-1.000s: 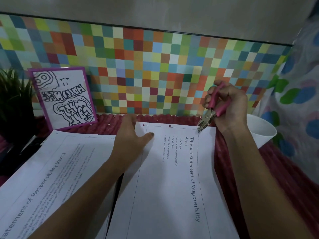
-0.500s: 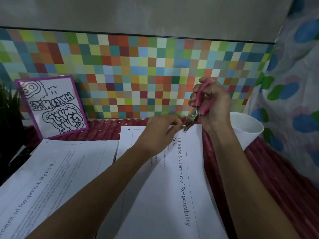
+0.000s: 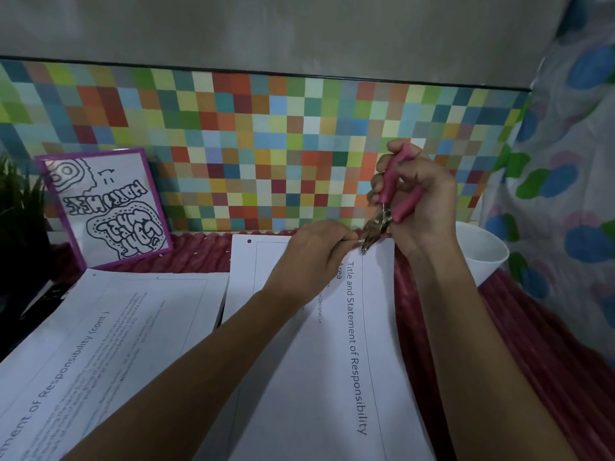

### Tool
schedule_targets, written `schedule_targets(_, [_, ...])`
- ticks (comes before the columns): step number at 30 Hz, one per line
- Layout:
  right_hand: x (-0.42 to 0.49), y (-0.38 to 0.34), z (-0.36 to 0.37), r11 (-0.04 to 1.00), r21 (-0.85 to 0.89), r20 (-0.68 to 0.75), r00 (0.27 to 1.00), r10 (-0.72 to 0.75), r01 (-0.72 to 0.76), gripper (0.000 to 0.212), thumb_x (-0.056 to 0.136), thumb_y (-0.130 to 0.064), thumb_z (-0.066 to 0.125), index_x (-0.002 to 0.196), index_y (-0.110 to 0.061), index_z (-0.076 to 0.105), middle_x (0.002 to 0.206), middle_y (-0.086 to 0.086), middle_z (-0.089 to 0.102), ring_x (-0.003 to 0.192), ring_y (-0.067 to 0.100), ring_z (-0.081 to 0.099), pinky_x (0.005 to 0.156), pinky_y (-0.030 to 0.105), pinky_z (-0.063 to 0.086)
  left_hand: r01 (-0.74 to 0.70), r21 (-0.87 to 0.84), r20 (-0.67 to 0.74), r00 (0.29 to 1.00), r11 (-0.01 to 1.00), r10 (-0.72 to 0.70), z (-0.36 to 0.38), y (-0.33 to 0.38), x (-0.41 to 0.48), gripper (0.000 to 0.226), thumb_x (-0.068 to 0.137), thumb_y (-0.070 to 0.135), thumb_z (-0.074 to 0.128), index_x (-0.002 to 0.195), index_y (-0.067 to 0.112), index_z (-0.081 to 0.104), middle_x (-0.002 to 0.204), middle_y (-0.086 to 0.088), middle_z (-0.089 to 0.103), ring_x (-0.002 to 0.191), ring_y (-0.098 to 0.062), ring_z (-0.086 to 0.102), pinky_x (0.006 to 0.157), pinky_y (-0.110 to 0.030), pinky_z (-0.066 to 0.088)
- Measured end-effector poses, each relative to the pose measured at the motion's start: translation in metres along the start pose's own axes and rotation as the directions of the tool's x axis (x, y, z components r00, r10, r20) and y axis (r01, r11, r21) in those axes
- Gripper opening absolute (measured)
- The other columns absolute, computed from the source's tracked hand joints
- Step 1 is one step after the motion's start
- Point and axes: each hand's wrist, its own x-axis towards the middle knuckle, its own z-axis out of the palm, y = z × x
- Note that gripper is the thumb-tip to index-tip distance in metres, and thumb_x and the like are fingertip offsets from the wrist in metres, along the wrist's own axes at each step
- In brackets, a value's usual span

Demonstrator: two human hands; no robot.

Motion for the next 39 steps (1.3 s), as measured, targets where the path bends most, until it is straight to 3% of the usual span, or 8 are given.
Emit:
schedule_targets(5, [-0.001,0.005,0.005,0.981,-0.167,-0.193,0.979,0.068,-0.101,0.037,0.067,-0.012,0.052,0.102,-0.005,0.060,0.067,0.004,0.058,0.053,0.019,0.049,0.052,0.029,0.036,-0.065,0.125,-0.012,0.998,0.990,0.067,0.007,0.000,-0.011,0.011,0.089,0.015,0.063,0.090,0.009,0.072,0.082,-0.001,0.070,0.076,-0.015,0.058,0.078,-0.015,0.030])
schedule_targets(11, [-0.008,-0.014,0.008,0.932,-0.358,-0.098,0.990,-0.105,0.064,0.022,0.077,0.000,0.056,0.096,-0.009,0.065,0.072,0.007,0.059,0.056,0.021,0.054,0.053,0.029,0.043,-0.004,0.082,0.028,1.000,0.997,0.002,0.002,-0.008,-0.020,0.013,0.089,0.017,0.062,0.091,0.009,0.072,0.084,-0.002,0.071,0.076,-0.018,0.063,0.077,-0.028,0.047])
schedule_targets(14, [-0.015,-0.029,0.000,0.547,-0.830,0.140,0.990,0.020,0.106,0.023,0.081,0.002,0.063,0.096,-0.015,0.069,0.085,0.002,0.065,0.070,0.014,0.060,0.062,0.024,0.048,0.049,-0.019,-0.004,0.999,0.999,-0.049,-0.005,-0.008,-0.019,0.015,0.091,0.018,0.061,0.095,0.009,0.072,0.088,-0.001,0.071,0.081,-0.016,0.063,0.076,-0.035,0.051])
schedule_targets(18, [-0.027,-0.017,-0.008,0.241,-0.955,0.234,0.937,0.259,0.172,0.019,0.083,0.002,0.062,0.086,-0.015,0.070,0.086,0.001,0.069,0.087,0.019,0.065,0.073,0.031,0.055,0.023,-0.051,-0.012,1.000,0.998,-0.024,-0.011,-0.002,-0.014,0.016,0.092,0.020,0.061,0.097,0.008,0.071,0.090,0.000,0.071,0.083,-0.013,0.063,0.077,-0.034,0.051])
schedule_targets(27, [-0.037,-0.022,0.009,0.186,-0.953,0.282,0.925,0.254,0.239,0.022,0.082,0.001,0.065,0.074,-0.019,0.068,0.075,0.004,0.069,0.078,0.024,0.065,0.077,0.046,0.055,0.099,0.110,-0.051,0.994,0.989,-0.094,-0.035,0.015,-0.022,0.019,0.093,0.033,0.057,0.098,0.020,0.069,0.098,0.006,0.069,0.098,-0.014,0.060,0.102,-0.043,0.034])
schedule_targets(32, [-0.040,-0.039,0.030,0.208,-0.943,0.304,0.924,0.231,0.259,0.023,0.082,0.004,0.066,0.075,-0.018,0.068,0.079,0.006,0.070,0.083,0.028,0.066,0.082,0.045,0.052,0.486,0.198,-0.381,0.838,0.851,-0.390,-0.074,0.013,-0.062,0.085,0.076,0.072,0.052,0.143,0.023,0.037,0.151,0.000,0.033,0.142,-0.022,0.024,0.114,-0.045,0.015])
schedule_targets(35, [-0.037,-0.048,0.038,0.268,-0.939,0.279,0.932,0.231,0.215,0.027,0.079,0.007,0.068,0.075,-0.019,0.071,0.078,0.002,0.072,0.086,0.027,0.067,0.084,0.044,0.052,0.721,-0.297,-0.130,0.618,0.625,-0.775,-0.092,0.019,-0.092,0.101,0.069,0.048,0.079,0.146,0.027,0.017,0.140,0.019,0.035,0.130,-0.006,0.035,0.112,-0.033,0.027])
schedule_targets(39, [-0.023,-0.059,0.046,0.334,-0.935,0.204,0.954,0.220,0.123,0.037,0.074,0.014,0.068,0.075,-0.022,0.073,0.073,0.006,0.072,0.075,0.030,0.065,0.074,0.036,0.051,0.770,-0.469,0.176,0.561,0.432,-0.809,-0.100,0.032,-0.130,0.039,0.082,0.017,0.071,0.114,0.030,0.051,0.103,0.016,0.065,0.094,0.001,0.063,0.081,-0.019,0.053])
